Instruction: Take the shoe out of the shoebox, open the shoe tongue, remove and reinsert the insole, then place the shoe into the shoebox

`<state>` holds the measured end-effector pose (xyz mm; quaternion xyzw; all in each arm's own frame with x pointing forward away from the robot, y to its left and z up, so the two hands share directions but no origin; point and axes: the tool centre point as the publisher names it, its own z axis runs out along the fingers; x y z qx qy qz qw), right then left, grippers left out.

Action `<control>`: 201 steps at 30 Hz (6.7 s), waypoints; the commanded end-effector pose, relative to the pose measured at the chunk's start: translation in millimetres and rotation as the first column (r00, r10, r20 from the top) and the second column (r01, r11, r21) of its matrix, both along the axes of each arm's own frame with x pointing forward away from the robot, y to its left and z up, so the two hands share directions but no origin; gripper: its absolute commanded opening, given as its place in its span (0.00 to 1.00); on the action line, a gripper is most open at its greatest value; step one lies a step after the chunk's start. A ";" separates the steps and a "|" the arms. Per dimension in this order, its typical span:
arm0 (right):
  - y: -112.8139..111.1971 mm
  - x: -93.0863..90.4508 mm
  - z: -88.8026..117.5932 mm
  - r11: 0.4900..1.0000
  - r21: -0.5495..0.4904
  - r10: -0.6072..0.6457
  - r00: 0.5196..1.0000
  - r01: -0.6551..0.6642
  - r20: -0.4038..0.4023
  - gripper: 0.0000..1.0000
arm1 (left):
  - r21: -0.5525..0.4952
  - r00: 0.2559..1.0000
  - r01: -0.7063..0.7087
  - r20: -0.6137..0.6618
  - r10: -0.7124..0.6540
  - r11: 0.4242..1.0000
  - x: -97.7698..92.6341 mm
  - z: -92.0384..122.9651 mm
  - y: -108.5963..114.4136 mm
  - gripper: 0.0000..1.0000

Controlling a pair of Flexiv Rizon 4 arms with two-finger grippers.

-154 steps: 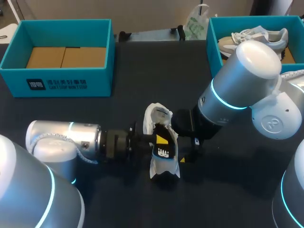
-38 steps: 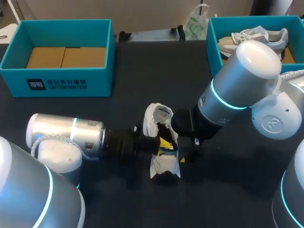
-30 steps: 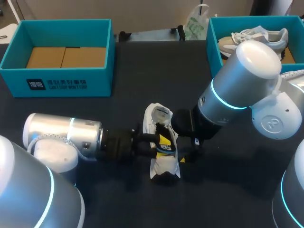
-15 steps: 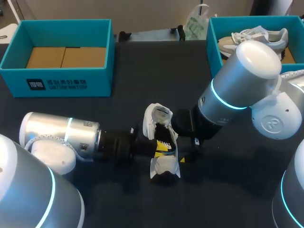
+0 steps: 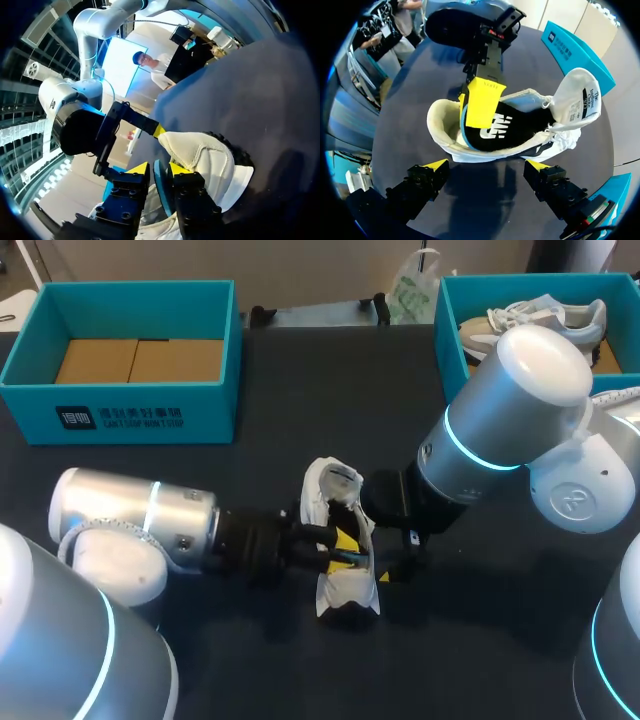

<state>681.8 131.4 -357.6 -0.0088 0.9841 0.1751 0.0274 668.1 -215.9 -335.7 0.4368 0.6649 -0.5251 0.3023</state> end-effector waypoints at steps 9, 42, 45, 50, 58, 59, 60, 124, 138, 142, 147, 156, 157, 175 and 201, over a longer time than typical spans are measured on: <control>-0.1 -0.9 -0.7 1.000 0.001 0.000 1.000 0.000 0.002 1.00 | 0.055 0.999 -0.024 -0.028 0.025 0.998 -13.4 22.3 23.2 0.27; -94.0 14.5 44.9 1.000 -0.011 -0.027 0.999 0.026 -0.018 1.00 | 0.401 0.987 0.163 -0.057 -0.153 0.902 -0.3 62.4 89.5 0.22; -96.9 12.2 45.7 0.998 -0.036 -0.044 0.998 0.042 -0.037 1.00 | 0.427 0.981 0.191 -0.062 -0.182 0.884 2.7 72.5 94.1 0.22; -96.9 12.2 45.7 0.998 -0.036 -0.044 0.998 0.042 -0.037 1.00 | 0.469 0.973 0.227 -0.068 -0.221 0.853 12.6 84.2 99.4 0.22; -96.9 12.2 45.7 0.998 -0.036 -0.044 0.998 0.042 -0.037 1.00 | 0.561 0.947 0.305 -0.093 -0.307 0.770 21.8 95.6 102.7 0.23; -96.9 12.2 45.7 0.998 -0.036 -0.044 0.998 0.042 -0.037 1.00 | 0.569 0.943 0.316 -0.098 -0.319 0.759 23.0 97.4 103.1 0.22; -105.4 12.0 47.2 0.998 -0.039 -0.059 0.998 0.057 -0.032 1.00 | 0.576 0.938 0.328 -0.106 -0.329 0.749 24.2 99.7 103.1 0.20; -156.3 10.9 52.7 0.986 -0.077 -0.149 0.988 0.145 -0.048 1.00 | 0.826 0.715 0.539 -0.345 -0.608 0.166 42.0 80.5 52.5 0.00; -156.3 10.9 52.7 0.986 -0.077 -0.149 0.988 0.145 -0.048 1.00 | 0.845 0.717 0.515 -0.336 -0.610 0.140 31.5 34.7 21.2 0.00; -156.3 10.9 52.7 0.986 -0.077 -0.149 0.988 0.145 -0.048 1.00 | 0.856 0.713 0.507 -0.351 -0.607 0.101 27.4 16.4 20.7 0.00; -156.3 10.9 52.7 0.986 -0.077 -0.149 0.988 0.145 -0.048 1.00 | 0.870 0.730 0.485 -0.348 -0.588 0.087 19.0 6.0 22.1 0.00; -156.3 10.9 52.7 0.986 -0.077 -0.149 0.988 0.145 -0.048 1.00 | 0.893 0.756 0.444 -0.328 -0.567 0.076 4.6 -16.1 26.1 0.00; -156.3 10.9 52.7 0.986 -0.077 -0.149 0.988 0.145 -0.048 1.00 | 0.891 0.756 0.447 -0.330 -0.565 0.078 4.2 -19.2 26.1 0.00; -156.3 10.9 52.7 0.986 -0.077 -0.149 0.988 0.145 -0.048 1.00 | 0.918 0.797 0.386 -0.283 -0.533 0.091 11.1 -24.6 22.5 0.00; -156.3 10.9 52.7 0.986 -0.077 -0.149 0.988 0.145 -0.048 1.00 | 0.955 0.855 0.278 -0.196 -0.481 0.105 26.5 -46.8 29.5 0.00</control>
